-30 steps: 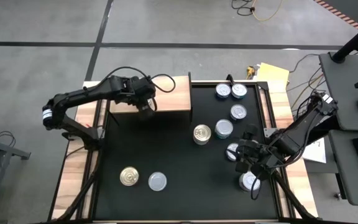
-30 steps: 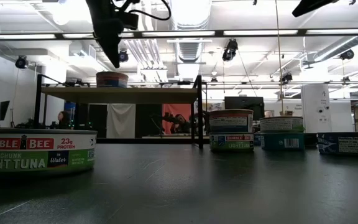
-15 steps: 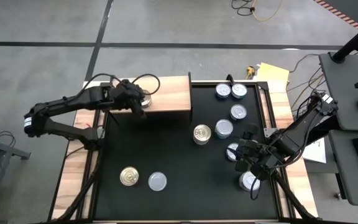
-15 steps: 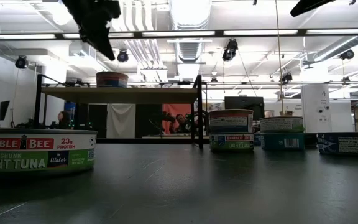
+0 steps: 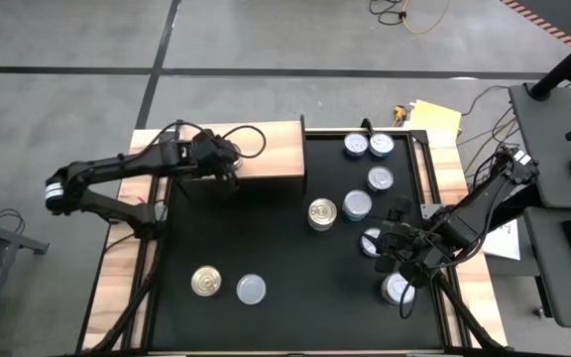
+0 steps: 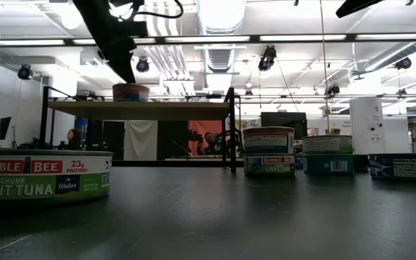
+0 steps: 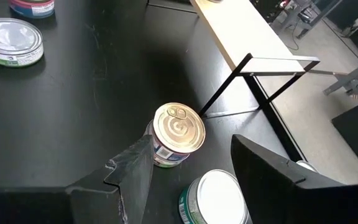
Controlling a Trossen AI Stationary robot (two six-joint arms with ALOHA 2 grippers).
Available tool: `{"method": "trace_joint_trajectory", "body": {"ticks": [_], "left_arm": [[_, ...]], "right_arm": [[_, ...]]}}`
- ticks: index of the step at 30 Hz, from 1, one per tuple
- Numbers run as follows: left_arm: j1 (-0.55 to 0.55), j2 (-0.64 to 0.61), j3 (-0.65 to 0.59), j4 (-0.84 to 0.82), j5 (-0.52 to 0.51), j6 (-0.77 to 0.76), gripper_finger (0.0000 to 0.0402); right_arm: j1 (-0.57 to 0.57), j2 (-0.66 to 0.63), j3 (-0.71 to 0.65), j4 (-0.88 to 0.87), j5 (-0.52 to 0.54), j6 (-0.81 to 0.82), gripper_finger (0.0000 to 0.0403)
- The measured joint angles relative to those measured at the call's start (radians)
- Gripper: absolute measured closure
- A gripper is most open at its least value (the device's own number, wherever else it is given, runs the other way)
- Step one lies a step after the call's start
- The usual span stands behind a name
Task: Stack canned seafood by type on shelf
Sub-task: Put the blue/pink tuna can on the shelf
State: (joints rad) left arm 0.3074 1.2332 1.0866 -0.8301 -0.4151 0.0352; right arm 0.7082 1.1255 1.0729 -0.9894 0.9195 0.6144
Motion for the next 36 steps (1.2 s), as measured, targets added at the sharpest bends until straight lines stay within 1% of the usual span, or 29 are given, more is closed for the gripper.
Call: {"method": "trace_joint_trajectory", "body": {"ticks": [10, 18, 31, 36], "left_arm": [[0.053, 0.027, 0.000, 0.084, 0.006, 0.085, 0.0402], [0.100, 0.027, -0.001, 0.089, 0.008, 0.111, 0.0402], [0.114, 0.027, -0.001, 0.092, 0.008, 0.130, 0.0402], [0.115, 0.028, -0.002, 0.122, 0.012, 0.140, 0.0402]], "right_arm": [[0.000, 0.000, 0.000, 0.000, 0.000, 0.002, 0.0199], [0.000, 0.000, 0.000, 0.000, 0.000, 0.003, 0.0200], [0.000, 0.000, 0.000, 0.000, -0.001, 0.003, 0.0200], [0.000, 0.000, 0.000, 0.000, 0.000, 0.006, 0.0200]]}}
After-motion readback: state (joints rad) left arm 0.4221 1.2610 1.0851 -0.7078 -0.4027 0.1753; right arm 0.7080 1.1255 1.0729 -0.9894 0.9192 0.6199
